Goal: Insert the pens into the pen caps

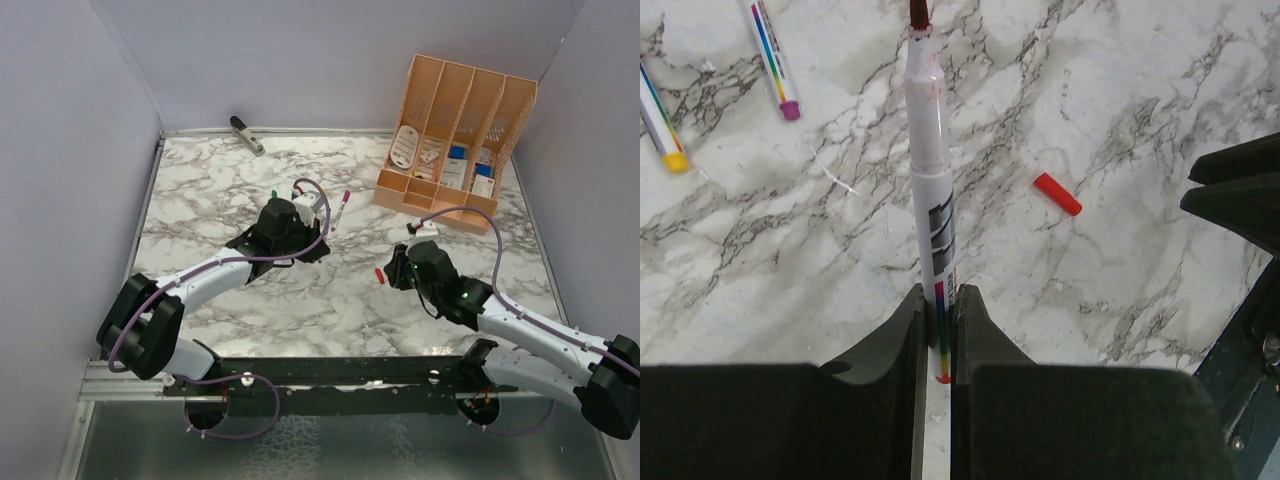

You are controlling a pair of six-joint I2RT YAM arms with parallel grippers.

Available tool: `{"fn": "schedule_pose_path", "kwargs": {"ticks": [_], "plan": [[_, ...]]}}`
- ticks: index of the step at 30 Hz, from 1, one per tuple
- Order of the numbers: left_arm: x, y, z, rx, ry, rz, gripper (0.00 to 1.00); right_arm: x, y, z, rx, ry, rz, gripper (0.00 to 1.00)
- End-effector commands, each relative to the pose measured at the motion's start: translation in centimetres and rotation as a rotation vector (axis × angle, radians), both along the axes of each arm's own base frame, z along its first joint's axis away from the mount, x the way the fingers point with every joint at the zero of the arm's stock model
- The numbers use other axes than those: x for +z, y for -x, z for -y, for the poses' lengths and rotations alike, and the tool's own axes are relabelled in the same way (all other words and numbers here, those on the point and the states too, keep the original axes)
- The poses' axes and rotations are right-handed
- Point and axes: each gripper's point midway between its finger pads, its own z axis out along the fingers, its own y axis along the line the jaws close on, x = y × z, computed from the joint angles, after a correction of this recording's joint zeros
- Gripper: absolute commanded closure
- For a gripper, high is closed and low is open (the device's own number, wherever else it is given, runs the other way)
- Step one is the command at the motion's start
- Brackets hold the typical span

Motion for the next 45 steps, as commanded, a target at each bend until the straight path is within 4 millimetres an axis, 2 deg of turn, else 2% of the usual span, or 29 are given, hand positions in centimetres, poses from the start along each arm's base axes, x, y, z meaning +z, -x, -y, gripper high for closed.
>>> {"fn": "schedule_pose_path", "kwargs": {"ticks": [1,4,8,17,23,40,45], "plan": [[0.6,1.0,-0.5,-0.033,-0.023,-0.005,1.0,-2.8,0.9,1.7,-0.051,0.12,-0.116,0.72],[0.7,1.8,0.1,-0.079,0.009,-0.027,1.0,-4.6,0.9,1.4,-0.039,0.171,-0.175,0.69],[0.6,2.5,0.7,-0.117,0.036,-0.046,1.0,-5.8,0.4,0.4,-0.01,0.189,-0.197,0.62],[0.1,2.9,1.1,-0.148,0.047,-0.07,1.0,-5.6,-1.2,-1.3,0.038,0.207,-0.163,0.58],[0.1,2.9,1.5,-0.158,0.065,-0.078,1.0,-6.3,-2.1,-2.0,0.059,0.243,-0.166,0.58],[-0.1,3.2,1.4,-0.164,0.069,-0.081,1.0,-9.6,-3.4,-1.9,0.035,0.341,-0.206,0.58],[0.0,3.1,1.5,-0.164,0.069,-0.079,1.0,-10.9,-3.1,-1.5,0.01,0.363,-0.26,0.66]]}}
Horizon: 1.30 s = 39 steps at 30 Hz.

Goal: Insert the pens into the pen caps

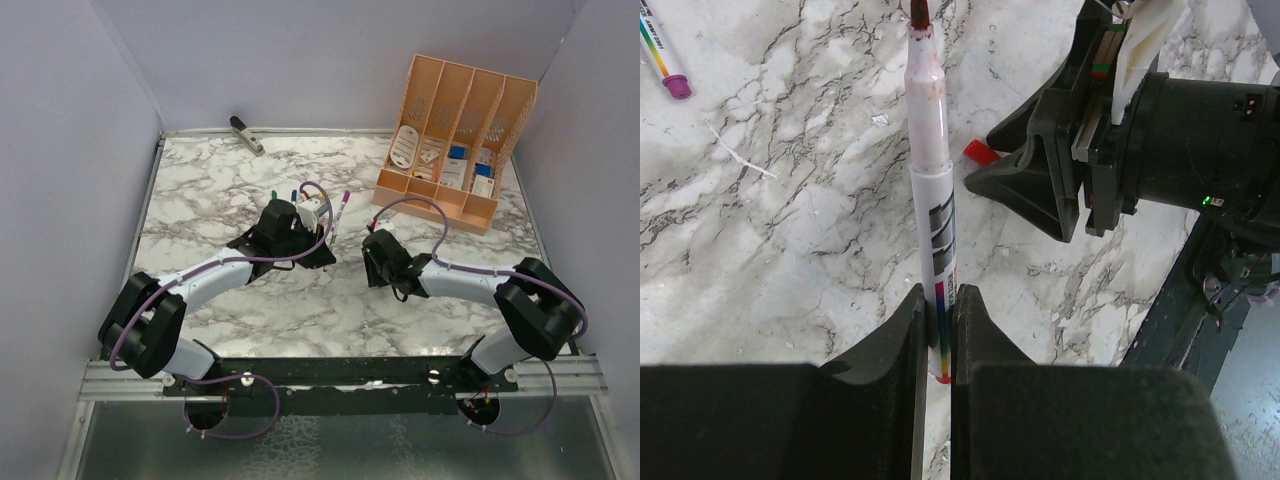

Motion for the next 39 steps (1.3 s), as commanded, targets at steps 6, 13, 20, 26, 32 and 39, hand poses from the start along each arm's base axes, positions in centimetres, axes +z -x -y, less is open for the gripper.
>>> {"fn": "schedule_pose_path", "kwargs": {"ticks": [6,13,20,26,32,39], "plan": [[0.4,0.2,0.2,-0.015,0.02,0.011,1.0,-1.4,0.7,1.1,-0.076,0.043,-0.076,0.72],[0.4,0.0,0.1,-0.01,0.019,0.015,1.0,-1.8,2.2,1.0,-0.062,0.016,-0.131,0.76],[0.6,-0.2,0.1,0.0,0.018,0.02,1.0,-2.4,3.5,0.7,-0.031,-0.001,-0.194,0.98],[0.9,-0.6,0.3,-0.002,0.025,0.027,1.0,-2.1,3.3,-0.1,-0.026,-0.036,-0.19,0.99],[1.1,-0.2,0.2,-0.021,0.029,0.04,1.0,5.3,-2.0,-1.5,-0.09,-0.124,0.072,0.99],[3.6,0.9,0.5,-0.058,0.134,0.111,1.0,19.6,-6.6,-3.2,-0.102,-0.407,0.532,0.99]]}}
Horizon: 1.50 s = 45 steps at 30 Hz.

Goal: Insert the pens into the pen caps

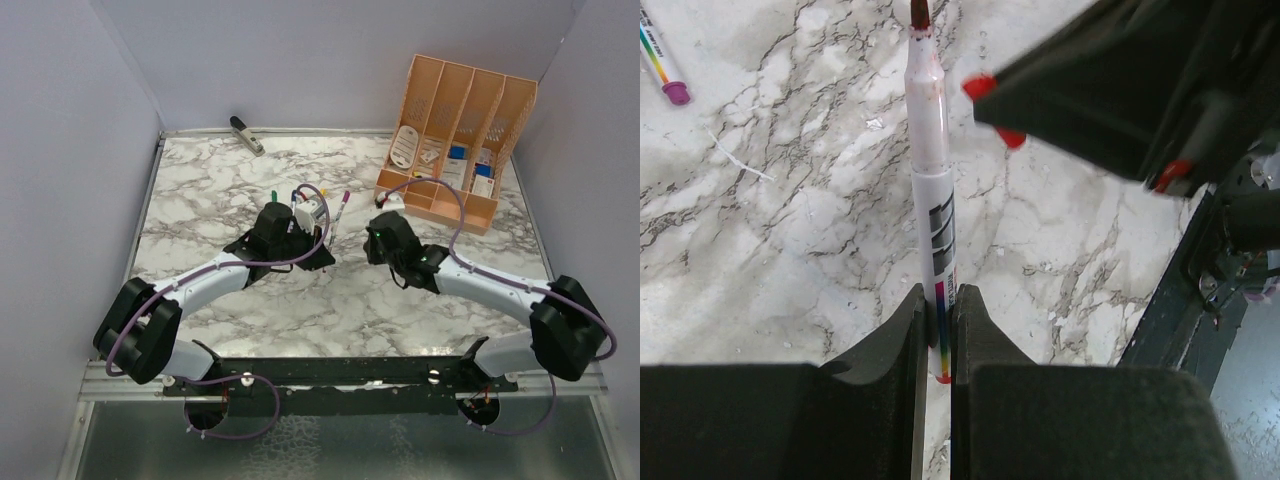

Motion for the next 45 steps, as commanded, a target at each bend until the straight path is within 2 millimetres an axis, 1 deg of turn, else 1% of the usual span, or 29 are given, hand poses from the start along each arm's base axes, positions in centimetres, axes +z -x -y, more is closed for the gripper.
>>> {"fn": "schedule_pose_path", "kwargs": {"ticks": [1,3,5,7,9,12,14,16,18,21,25,29,37,45], "plan": [[3.6,0.9,0.9,-0.069,0.133,0.096,1.0,13.2,-3.6,-0.9,-0.051,-0.25,0.428,0.99],[4.5,1.6,1.3,-0.106,0.173,0.112,1.0,17.0,-3.2,-0.8,-0.031,-0.353,0.559,0.99],[5.2,2.2,1.8,-0.137,0.198,0.138,1.0,19.6,-2.5,-0.7,-0.007,-0.43,0.647,0.99],[6.2,3.1,2.4,-0.18,0.224,0.178,1.0,21.3,-1.8,-0.8,0.02,-0.491,0.707,0.99],[7.4,4.3,3.1,-0.237,0.262,0.224,1.0,22.5,-0.9,-0.8,0.052,-0.555,0.754,0.99],[9.3,6.3,4.1,-0.318,0.326,0.305,1.0,23.4,0.8,-1.0,0.117,-0.661,0.809,0.99],[10.3,7.2,4.4,-0.346,0.356,0.355,1.0,24.3,2.2,-1.1,0.164,-0.734,0.85,0.99],[11.0,7.7,4.5,-0.358,0.375,0.385,1.0,25.0,3.4,-1.3,0.218,-0.787,0.876,0.99],[11.3,7.7,4.7,-0.357,0.382,0.388,1.0,25.7,4.4,-1.7,0.269,-0.832,0.893,0.99],[11.1,7.7,4.9,-0.359,0.382,0.37,1.0,26.4,5.4,-1.8,0.314,-0.873,0.913,0.99],[10.3,7.6,5.1,-0.35,0.37,0.345,1.0,27.1,6.0,-1.9,0.339,-0.894,0.915,0.99],[10.3,7.4,5.2,-0.346,0.369,0.344,1.0,27.3,6.4,-2.6,0.388,-0.88,0.891,0.99],[10.9,7.2,5.3,-0.349,0.375,0.36,1.0,26.0,6.7,-4.1,0.465,-0.84,0.841,0.99],[11.2,7.2,5.1,-0.34,0.378,0.376,1.0,25.4,6.9,-3.9,0.464,-0.825,0.839,0.99]]}}
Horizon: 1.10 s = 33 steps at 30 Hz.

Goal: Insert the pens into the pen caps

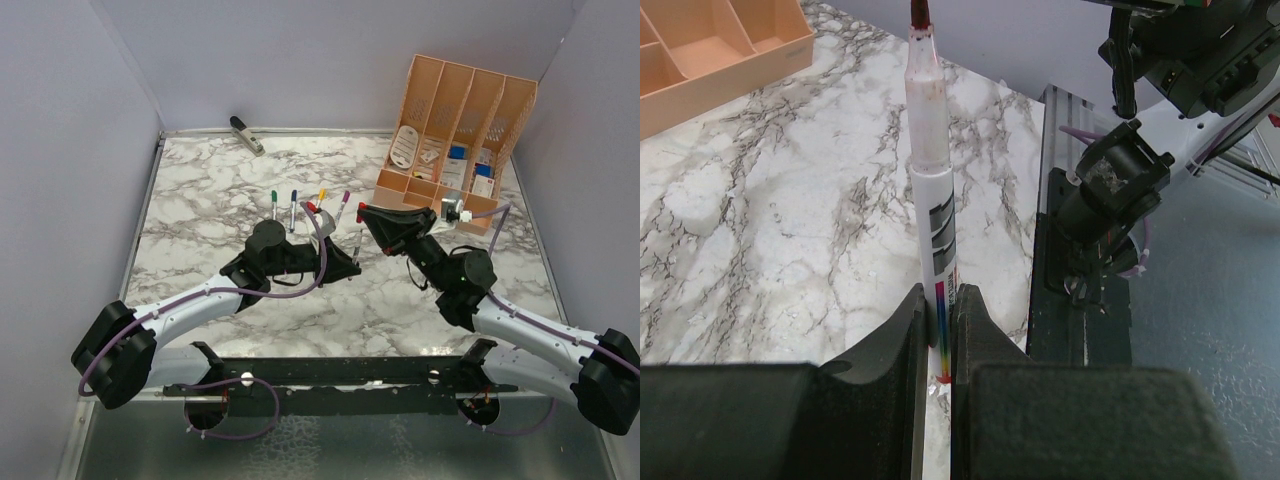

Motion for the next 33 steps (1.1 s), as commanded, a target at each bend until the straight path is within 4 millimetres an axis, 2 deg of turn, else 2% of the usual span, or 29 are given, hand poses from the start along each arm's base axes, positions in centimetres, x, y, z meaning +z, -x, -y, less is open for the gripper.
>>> {"fn": "schedule_pose_path", "kwargs": {"ticks": [1,14,33], "plan": [[1.9,0.1,0.2,-0.009,0.045,0.054,1.0,0.4,0.6,-0.1,0.019,0.013,0.023,0.99],[2.4,-0.1,0.0,0.009,0.057,0.064,1.0,-0.1,0.7,0.5,0.0,0.015,0.023,0.99],[2.9,-0.2,-0.1,0.021,0.065,0.073,1.0,-1.5,0.6,0.3,-0.002,0.039,0.024,0.99]]}}
